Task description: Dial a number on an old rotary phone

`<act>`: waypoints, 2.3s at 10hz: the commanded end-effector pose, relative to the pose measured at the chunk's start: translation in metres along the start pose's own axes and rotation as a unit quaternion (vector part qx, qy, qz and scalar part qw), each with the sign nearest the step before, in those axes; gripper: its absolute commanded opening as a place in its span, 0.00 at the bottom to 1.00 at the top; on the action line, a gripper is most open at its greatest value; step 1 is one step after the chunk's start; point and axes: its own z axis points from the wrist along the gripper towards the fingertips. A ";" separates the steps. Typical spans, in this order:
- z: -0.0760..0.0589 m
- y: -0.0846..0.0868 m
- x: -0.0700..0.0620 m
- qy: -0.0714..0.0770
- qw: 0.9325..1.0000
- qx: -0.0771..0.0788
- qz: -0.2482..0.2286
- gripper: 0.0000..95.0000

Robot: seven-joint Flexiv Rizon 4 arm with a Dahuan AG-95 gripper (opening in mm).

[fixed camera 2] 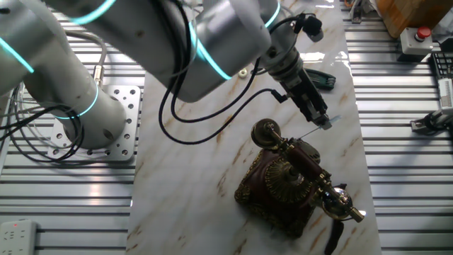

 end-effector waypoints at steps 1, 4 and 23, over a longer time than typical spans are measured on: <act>0.000 -0.001 0.000 -0.003 1.000 0.002 -0.002 0.00; 0.000 -0.002 -0.001 0.000 1.000 0.004 -0.005 0.00; -0.025 -0.002 -0.013 0.279 0.943 -0.155 0.089 0.00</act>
